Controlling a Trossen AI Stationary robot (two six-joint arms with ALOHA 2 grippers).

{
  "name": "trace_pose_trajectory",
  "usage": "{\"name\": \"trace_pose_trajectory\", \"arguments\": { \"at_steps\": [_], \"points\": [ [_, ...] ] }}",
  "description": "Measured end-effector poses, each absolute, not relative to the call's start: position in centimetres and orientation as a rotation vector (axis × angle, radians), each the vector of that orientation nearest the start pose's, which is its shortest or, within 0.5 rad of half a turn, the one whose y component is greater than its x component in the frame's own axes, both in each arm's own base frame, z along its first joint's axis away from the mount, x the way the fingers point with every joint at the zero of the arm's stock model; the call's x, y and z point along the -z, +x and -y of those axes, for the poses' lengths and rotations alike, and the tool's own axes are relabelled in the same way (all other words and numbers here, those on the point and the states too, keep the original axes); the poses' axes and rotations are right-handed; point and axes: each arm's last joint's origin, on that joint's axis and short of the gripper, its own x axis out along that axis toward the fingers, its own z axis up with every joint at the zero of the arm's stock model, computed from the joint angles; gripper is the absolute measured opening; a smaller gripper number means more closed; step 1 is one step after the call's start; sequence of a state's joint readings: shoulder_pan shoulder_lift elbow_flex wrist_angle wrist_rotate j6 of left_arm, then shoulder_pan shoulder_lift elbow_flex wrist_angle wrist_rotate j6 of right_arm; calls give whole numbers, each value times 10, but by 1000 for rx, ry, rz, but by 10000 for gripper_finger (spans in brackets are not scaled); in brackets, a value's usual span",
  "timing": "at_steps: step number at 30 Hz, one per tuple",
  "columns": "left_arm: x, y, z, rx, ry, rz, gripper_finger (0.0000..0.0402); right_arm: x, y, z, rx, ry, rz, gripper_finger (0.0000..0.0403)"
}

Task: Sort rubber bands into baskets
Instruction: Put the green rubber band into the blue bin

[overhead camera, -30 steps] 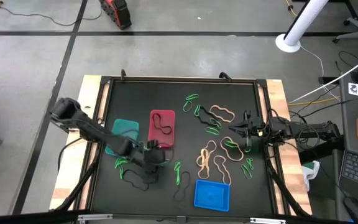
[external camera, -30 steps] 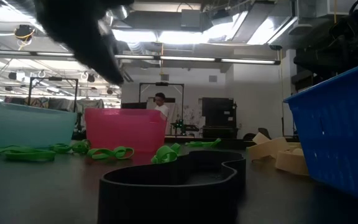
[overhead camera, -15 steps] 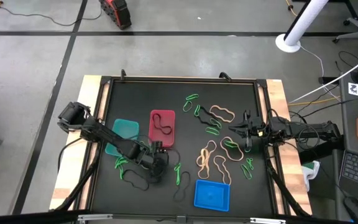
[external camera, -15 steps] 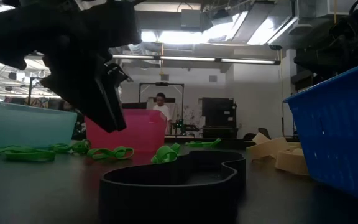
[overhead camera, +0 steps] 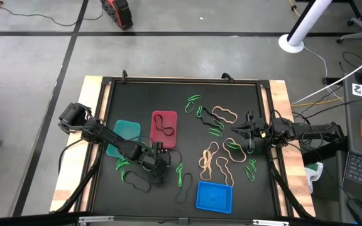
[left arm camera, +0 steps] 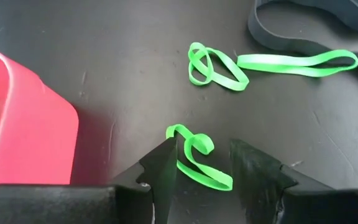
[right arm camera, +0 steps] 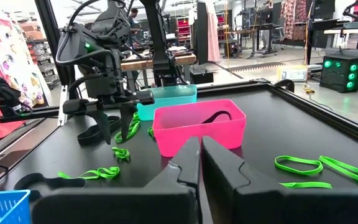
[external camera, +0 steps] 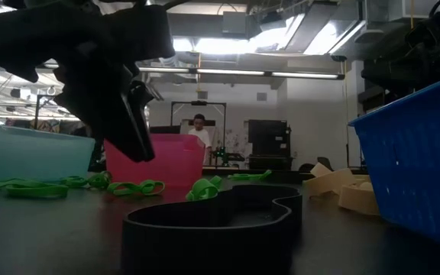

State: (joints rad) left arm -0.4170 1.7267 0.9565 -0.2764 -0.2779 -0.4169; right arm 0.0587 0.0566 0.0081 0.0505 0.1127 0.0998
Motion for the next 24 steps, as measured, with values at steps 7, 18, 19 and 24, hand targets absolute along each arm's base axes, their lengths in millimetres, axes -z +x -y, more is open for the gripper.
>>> {"name": "trace_pose_trajectory", "arguments": {
  "at_steps": [7,18,19,24],
  "points": [
    [-153,303,125,-114,-49,-970,143,-167,101,-3,54,100,5,19],
    [-134,309,128,-147,-71,-978,144,-167,101,-3,53,100,4,19],
    [-132,309,128,-150,-74,-980,144,-167,101,-3,53,100,4,19],
    [-128,308,127,-150,-73,-1013,144,-166,101,-3,54,100,4,19]
  ]
}}
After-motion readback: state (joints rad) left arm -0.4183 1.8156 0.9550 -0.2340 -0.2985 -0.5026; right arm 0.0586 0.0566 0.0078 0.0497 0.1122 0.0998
